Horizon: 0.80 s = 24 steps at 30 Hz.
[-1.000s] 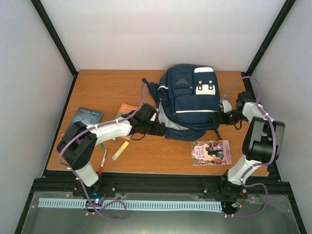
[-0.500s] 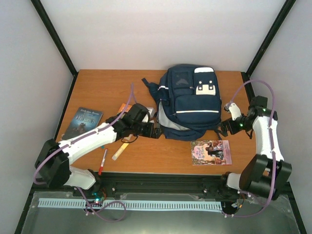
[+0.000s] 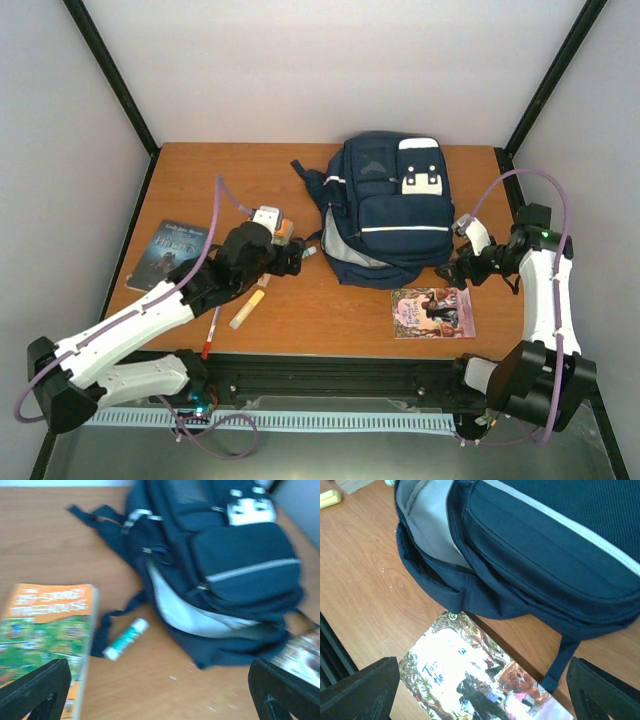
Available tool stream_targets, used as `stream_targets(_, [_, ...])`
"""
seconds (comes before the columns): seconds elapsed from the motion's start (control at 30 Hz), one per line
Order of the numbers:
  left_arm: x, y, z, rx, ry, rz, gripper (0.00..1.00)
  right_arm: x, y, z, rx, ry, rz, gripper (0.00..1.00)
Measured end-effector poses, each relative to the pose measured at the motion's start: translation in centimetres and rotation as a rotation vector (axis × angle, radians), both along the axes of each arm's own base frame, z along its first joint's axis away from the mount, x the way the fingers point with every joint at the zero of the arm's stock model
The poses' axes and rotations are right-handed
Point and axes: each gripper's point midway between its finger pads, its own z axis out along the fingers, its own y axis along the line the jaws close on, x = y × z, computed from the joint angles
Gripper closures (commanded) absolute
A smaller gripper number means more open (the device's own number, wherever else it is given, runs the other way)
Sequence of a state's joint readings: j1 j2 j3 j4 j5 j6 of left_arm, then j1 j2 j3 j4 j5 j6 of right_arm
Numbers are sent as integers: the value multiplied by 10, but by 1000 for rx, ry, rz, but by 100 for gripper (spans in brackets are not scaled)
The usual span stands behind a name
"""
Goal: Pack the student bag
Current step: Adjust the student bag at the center of the board, then adjust the book at the center of the board.
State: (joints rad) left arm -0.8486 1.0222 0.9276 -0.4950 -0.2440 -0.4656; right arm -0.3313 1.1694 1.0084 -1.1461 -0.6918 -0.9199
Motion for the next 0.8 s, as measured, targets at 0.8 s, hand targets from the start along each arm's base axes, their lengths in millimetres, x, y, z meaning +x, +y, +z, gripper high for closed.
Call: stream_targets(0.8, [-79, -128, -120, 132, 117, -420, 32, -19, -23, -85, -211, 260, 254, 23])
